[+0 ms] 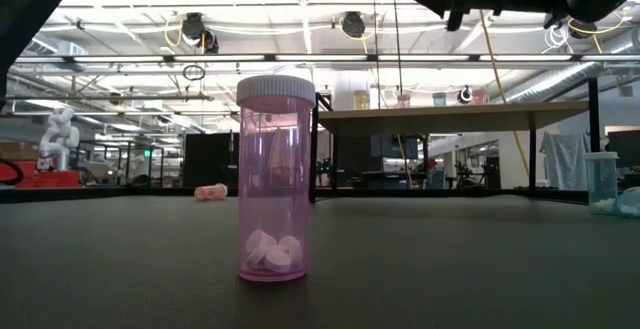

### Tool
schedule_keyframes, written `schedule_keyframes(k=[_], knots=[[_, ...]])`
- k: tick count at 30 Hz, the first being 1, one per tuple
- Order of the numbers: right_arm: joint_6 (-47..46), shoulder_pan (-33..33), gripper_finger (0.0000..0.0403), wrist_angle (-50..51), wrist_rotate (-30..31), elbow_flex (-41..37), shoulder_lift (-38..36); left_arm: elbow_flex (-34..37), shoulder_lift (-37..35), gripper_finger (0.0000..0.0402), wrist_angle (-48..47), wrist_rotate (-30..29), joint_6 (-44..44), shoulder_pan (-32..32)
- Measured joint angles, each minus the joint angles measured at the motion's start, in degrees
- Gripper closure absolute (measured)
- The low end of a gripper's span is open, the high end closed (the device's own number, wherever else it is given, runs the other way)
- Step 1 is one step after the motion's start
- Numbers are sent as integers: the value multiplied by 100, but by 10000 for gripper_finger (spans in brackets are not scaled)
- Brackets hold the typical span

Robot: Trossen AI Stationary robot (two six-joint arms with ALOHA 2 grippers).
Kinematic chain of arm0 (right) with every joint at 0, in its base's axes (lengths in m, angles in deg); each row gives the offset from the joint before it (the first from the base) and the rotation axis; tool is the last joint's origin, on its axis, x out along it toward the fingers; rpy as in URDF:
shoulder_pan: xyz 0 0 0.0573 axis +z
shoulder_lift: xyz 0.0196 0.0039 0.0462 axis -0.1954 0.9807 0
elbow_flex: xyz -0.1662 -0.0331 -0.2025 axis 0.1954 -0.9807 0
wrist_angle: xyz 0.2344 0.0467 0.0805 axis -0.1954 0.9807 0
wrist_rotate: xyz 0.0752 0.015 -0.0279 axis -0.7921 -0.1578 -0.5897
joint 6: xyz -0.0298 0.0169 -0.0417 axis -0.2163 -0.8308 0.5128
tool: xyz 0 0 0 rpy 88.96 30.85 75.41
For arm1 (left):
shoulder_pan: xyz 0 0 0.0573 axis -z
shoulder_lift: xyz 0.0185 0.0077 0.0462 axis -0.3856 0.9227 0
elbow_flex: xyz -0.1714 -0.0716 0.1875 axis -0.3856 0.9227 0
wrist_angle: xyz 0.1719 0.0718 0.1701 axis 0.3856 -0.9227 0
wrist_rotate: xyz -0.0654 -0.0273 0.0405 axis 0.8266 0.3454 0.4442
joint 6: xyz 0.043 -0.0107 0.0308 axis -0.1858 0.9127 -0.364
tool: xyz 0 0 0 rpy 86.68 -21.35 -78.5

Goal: Pick and place medicine bottles onto shelf by color
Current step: Put the top pink pill bottle on the shelf aligned with the other pink pill bottle

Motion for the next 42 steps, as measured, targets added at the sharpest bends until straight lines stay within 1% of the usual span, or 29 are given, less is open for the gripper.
schedule_keyframes(k=[3, 6, 8, 13, 16, 19, 25, 29, 33, 42], knots=[[377, -1, 303, -316, 1, 0, -2, 9, 41, 126, -70, -2, -323, 49], [567, -13, 303, -657, 14, 0, -4, -2, 83, 126, -9, -19, -582, 97], [587, -13, 303, -788, 107, 0, -4, -2, 100, 126, -14, -26, -682, 103], [613, -15, 303, -830, 110, 0, -4, 2, 100, 130, 233, -59, -886, 112], [629, -15, 303, -825, 109, 0, -4, 2, 100, 149, 385, -61, -767, 112], [635, -15, 303, -825, 111, 0, -4, 2, 98, 178, 411, -161, -698, 107], [632, -15, 303, -827, 114, 2, -4, 2, 98, 232, 370, -175, -723, 98], [635, -15, 303, -820, 253, 2, -2, 2, 98, 248, 366, -180, -609, 94], [743, -43, 303, -825, 278, 2, -4, 2, 98, 236, 371, -206, -482, 88], [735, -129, 303, -942, 278, 2, -4, 2, 99, 172, 368, -205, -547, 85]])
